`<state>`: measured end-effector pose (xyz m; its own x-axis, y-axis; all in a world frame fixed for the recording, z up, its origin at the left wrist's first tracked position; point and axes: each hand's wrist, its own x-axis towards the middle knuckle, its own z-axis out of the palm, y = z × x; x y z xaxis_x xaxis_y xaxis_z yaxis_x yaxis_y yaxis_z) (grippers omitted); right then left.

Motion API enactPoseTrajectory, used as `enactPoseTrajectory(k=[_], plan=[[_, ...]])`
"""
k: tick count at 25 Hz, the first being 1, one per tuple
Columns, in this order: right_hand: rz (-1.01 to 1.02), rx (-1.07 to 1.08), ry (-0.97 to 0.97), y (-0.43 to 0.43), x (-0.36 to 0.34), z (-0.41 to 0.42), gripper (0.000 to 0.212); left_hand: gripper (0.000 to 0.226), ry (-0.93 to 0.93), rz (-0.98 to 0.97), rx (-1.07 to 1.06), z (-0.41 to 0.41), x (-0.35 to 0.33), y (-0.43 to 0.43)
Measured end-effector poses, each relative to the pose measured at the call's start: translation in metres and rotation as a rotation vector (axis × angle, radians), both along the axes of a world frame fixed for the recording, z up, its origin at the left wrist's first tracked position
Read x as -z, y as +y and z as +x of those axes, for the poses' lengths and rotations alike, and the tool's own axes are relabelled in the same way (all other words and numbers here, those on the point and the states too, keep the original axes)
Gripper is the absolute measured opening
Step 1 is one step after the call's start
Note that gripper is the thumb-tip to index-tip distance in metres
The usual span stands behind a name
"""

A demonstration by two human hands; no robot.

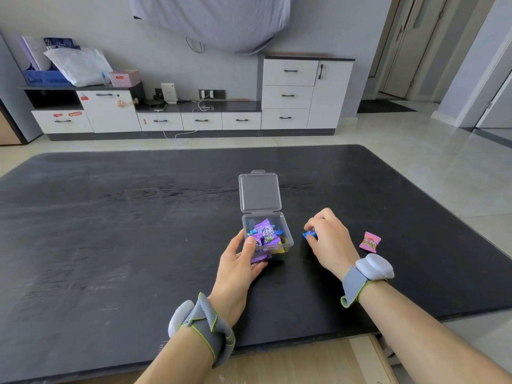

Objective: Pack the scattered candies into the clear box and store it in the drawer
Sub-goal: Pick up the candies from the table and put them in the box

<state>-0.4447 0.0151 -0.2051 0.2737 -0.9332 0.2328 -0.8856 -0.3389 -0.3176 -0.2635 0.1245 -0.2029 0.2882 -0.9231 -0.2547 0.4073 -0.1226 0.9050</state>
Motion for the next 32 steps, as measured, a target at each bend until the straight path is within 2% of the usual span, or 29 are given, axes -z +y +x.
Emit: enactPoseTrajectory(k=[6, 11, 17, 22, 32], plan=[[-0.187, -0.041, -0.216, 0.006, -0.028, 0.017, 0.013, 0.037, 0.012, -0.023, 0.015, 0.000, -0.002, 0.003], [-0.248, -0.205, -0.298, 0.025, -0.054, 0.049, 0.015, 0.041, 0.007, -0.021, 0.011, -0.002, 0.000, 0.001], [-0.162, -0.270, -0.321, 0.041, -0.047, 0.078, 0.013, 0.043, 0.015, -0.014, 0.017, -0.002, -0.002, -0.001], [-0.142, -0.257, -0.273, 0.039, -0.041, 0.075, 0.026, 0.043, 0.003, 0.002, 0.016, -0.004, -0.005, -0.001], [-0.162, -0.105, -0.243, 0.031, -0.041, -0.005, 0.025, 0.041, 0.021, 0.032, 0.087, -0.050, -0.009, -0.002]])
